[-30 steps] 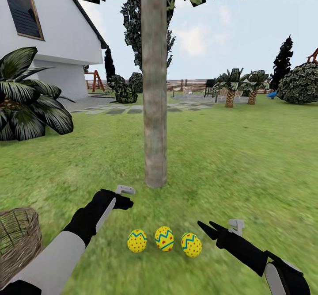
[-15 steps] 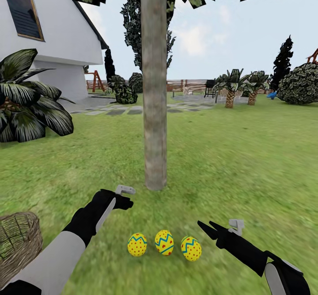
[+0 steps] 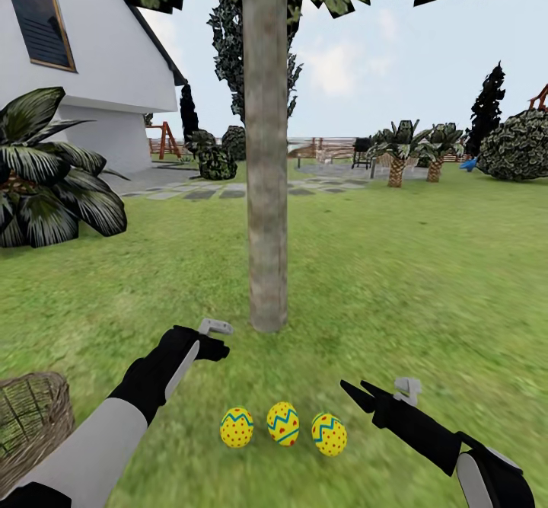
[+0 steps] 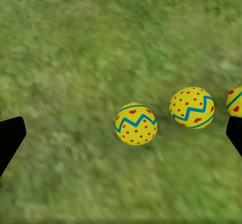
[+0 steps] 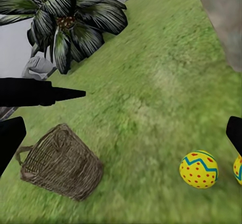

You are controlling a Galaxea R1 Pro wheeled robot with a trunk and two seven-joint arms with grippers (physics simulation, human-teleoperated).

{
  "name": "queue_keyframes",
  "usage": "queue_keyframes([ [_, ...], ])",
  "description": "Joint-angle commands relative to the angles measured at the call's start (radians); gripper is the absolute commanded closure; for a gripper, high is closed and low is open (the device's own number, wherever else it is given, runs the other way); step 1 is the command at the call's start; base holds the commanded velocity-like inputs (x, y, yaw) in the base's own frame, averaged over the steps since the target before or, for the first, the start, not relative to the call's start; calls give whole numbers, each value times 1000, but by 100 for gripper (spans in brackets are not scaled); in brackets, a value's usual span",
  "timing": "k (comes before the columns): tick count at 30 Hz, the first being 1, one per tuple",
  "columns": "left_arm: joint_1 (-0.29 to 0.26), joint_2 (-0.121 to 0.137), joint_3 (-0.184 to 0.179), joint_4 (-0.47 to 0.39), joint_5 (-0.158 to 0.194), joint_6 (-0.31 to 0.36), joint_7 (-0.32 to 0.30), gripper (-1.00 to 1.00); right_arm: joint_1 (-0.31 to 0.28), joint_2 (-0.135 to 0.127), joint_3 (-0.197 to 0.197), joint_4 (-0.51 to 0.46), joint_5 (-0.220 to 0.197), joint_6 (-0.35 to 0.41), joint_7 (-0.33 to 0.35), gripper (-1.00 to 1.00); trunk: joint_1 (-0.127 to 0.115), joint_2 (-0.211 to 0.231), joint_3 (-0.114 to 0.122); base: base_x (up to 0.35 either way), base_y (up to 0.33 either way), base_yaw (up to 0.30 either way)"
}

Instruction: Take the three Easter eggs out of the wicker basket on the lawn in the garden, then place them on the lawn next to a single tree (choose any tree) so that all three eggs are next to the same tree and none are left in the basket.

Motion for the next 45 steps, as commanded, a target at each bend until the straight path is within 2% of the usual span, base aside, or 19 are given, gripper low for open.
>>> queue_keyframes([
  [1,-1,1,-3,-1,7,4,3,-100,-1,0,-1,0,-5,7,1,-100,-4,7,2,0,0,0],
  [45,-1,1,-3,0,7,4,2,-100,-1,0,-1,0,-5,8,1,-100,-173,315,140,0,0,0],
])
